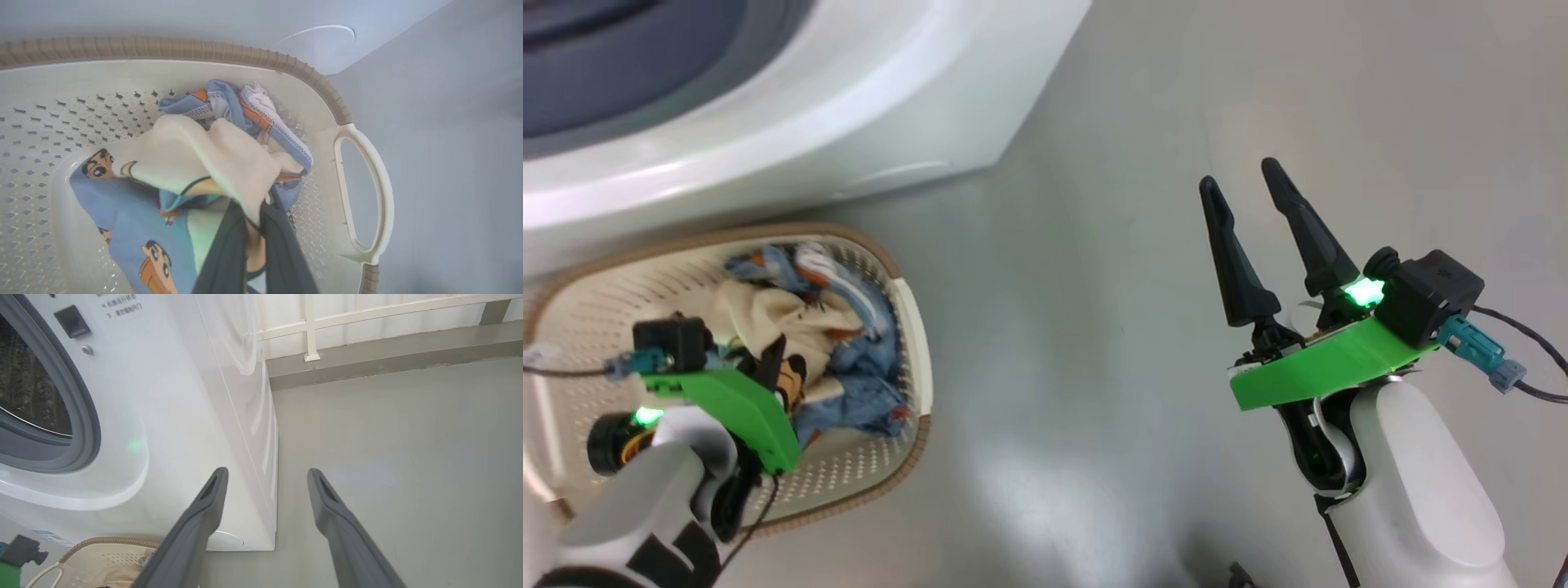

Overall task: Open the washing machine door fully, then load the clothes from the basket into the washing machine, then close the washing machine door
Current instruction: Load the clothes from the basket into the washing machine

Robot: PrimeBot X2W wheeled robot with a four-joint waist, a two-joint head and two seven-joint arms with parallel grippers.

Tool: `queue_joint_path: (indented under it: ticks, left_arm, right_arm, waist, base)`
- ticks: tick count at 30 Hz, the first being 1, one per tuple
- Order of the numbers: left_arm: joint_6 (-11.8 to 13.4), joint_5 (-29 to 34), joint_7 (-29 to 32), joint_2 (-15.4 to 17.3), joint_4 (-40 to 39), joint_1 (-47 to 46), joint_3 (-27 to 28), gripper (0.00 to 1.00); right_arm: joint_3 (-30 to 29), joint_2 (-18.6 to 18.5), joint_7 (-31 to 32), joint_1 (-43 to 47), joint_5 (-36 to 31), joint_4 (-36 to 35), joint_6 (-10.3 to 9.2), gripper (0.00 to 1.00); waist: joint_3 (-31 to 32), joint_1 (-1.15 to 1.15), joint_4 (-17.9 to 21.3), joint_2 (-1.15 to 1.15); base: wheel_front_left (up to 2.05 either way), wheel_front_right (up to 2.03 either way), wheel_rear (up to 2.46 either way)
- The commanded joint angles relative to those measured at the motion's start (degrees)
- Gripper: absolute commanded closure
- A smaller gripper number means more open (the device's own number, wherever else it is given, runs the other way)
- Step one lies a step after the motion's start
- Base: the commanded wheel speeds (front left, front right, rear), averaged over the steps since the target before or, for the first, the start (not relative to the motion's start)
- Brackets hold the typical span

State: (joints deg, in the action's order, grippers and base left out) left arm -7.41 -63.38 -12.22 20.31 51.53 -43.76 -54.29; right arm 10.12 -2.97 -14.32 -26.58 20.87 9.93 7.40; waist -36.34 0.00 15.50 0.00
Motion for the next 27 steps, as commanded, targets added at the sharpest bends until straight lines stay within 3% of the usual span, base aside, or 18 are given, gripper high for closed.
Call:
queue_joint_path:
  ticks: [1, 10, 16, 27]
  left_arm:
    - [-0.1, -0.5, -0.9, 1.9, -1.0, 1.3, 0.8, 1.00]
    - [-0.1, -1.7, -2.7, 5.5, -8.7, 6.2, 1.5, 1.00]
    - [-0.1, 2.5, -2.8, 6.5, -14.3, 10.5, 9.7, 1.00]
    - [2.0, 13.6, -2.8, 4.0, -26.7, 20.0, 24.3, 1.00]
  right_arm:
    - [0.7, 0.1, -0.7, 2.1, -0.6, -0.9, 0.09, 0.00]
    - [-0.2, 0.1, -0.7, 4.3, -1.6, 1.2, 0.09, 0.00]
    - [-0.8, 0.1, -0.7, 5.9, -1.9, 2.3, 0.09, 0.00]
    - [-1.5, 0.1, -0.7, 8.0, -2.1, 3.8, 0.09, 0.00]
  waist:
    - [4.1, 0.00, -2.5, 0.00]
    - [11.4, 0.00, -4.5, 0.00]
    - [15.3, 0.00, -5.7, 0.00]
    - [21.2, 0.00, -7.8, 0.00]
  base:
    - [0.00, 0.00, 0.00]
    - [0.00, 0.00, 0.00]
    - [0.00, 0.00, 0.00]
    - [0.00, 0.00, 0.00]
